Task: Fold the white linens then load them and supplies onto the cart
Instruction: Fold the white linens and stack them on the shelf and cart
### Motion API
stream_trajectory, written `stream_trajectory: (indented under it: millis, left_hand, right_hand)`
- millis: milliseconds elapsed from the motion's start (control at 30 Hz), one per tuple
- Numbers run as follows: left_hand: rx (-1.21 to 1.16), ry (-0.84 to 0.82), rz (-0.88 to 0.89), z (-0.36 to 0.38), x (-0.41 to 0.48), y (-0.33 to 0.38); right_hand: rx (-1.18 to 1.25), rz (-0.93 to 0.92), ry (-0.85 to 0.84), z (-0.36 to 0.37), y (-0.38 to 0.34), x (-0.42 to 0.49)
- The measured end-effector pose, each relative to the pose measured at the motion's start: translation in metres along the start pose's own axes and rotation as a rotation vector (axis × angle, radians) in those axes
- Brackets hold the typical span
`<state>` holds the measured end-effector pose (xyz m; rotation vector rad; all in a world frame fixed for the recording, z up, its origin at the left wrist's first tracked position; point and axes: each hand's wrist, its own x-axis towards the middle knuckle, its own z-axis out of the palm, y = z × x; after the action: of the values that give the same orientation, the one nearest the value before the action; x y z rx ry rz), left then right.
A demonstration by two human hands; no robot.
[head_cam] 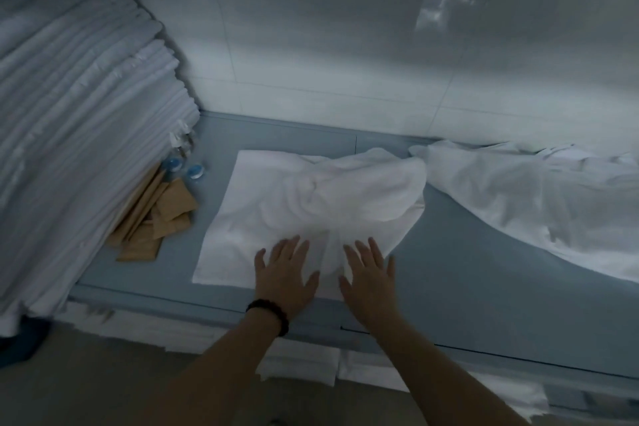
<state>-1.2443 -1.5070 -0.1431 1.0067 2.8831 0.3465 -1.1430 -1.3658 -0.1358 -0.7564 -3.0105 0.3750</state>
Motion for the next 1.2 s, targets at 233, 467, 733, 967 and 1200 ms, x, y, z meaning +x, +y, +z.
stream_trajectory:
  millis: [233, 467, 733, 967, 1200]
  left_hand:
    - [0.108, 0.069, -0.063, -0.026, 0.085, -0.016]
    - [0.177, -0.002, -0.042, -0.003, 0.12, -0.015]
    - [0.132, 0.137, -0.053, -0.025, 0.119, -0.008]
    - [-0.022, 0.481, 0.009, -0.103, 0.118, 0.008]
    - [-0.148, 0.655, 0.122, -0.163, 0.114, 0.053]
  right_hand:
    - [-0.075, 0.042, 0.181, -0.043, 0.029, 0.092]
    - [-0.207, 0.036, 0.189, -0.038, 0.057, 0.133]
    - [-0.117, 0.006, 0.373, -0.054, 0.057, 0.138]
    - [-0.04, 0.035, 0.554, -0.124, 0.056, 0.124]
    - [-0.021, 0.035, 0.73, -0.207, 0.07, 0.091]
